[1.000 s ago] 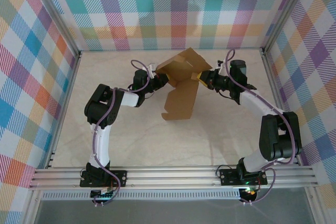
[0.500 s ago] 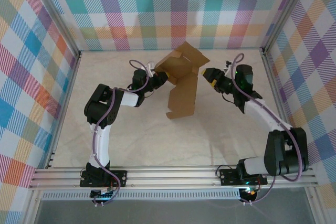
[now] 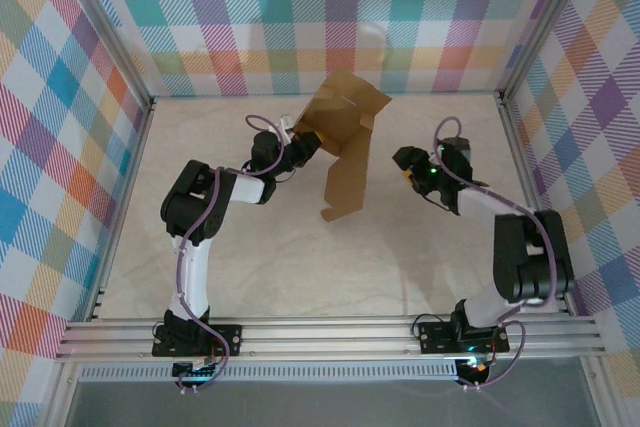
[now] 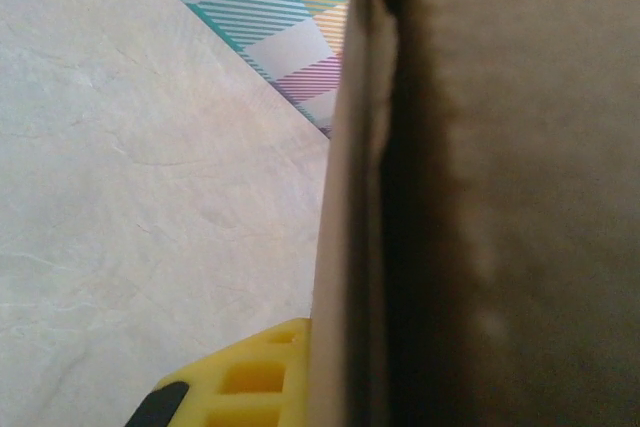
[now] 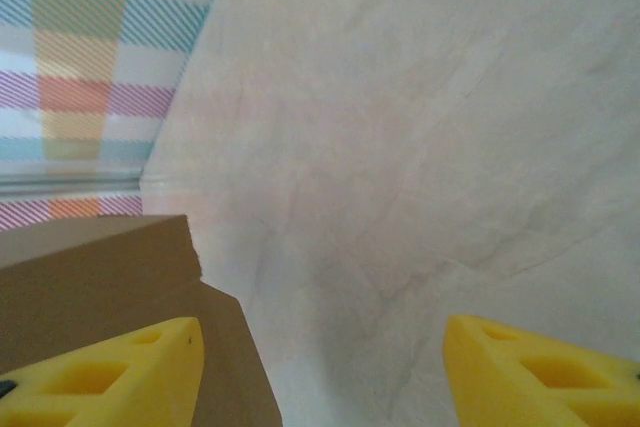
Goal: Fold the paper box
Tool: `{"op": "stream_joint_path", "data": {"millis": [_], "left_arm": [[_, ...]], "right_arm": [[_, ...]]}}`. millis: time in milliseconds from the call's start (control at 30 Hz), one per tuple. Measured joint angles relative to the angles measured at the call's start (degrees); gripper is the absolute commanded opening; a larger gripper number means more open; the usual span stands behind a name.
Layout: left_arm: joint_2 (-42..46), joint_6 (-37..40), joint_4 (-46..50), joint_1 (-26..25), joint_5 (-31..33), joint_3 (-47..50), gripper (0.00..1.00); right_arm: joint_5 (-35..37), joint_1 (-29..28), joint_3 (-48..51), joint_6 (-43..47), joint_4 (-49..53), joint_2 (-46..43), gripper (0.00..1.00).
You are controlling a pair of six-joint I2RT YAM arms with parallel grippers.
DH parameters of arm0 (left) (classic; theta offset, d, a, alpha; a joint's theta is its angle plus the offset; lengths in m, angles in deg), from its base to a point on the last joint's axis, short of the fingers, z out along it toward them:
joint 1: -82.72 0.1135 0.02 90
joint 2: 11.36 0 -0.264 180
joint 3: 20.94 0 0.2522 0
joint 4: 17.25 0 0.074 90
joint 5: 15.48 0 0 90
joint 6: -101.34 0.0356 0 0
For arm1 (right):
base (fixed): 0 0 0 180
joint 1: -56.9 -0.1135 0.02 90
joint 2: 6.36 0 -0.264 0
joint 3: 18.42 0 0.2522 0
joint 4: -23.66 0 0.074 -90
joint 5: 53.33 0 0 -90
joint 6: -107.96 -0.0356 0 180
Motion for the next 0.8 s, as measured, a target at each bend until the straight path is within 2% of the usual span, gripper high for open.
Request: {"op": "stream_joint_path", "data": {"millis": [333,600,733,800], "left_arm": [[0.42,0.09,0.11,-1.60,0.68,0.00,0.00],[0.48,0.31,0.11,-1.05,2.78,0.00,0.00],[0.48,0.31,0.11,-1.05,3.23,0.00,0.00],[0.48,0.50,0.11,-1.05,3.37,0.00,0.00]], "right_arm": [[-2.95,-8.87,-12.09,-4.02,-5.38,14.08,0.59],[-5.33,-10.60,-15.96,-8.00,-8.24,19.93,0.49],[-5.75,-10.71,-16.00,-9.86,-9.92,20.65,0.50],[-5.70,-10.69,-16.00,-9.81,-10.01,20.61,0.53]]}}
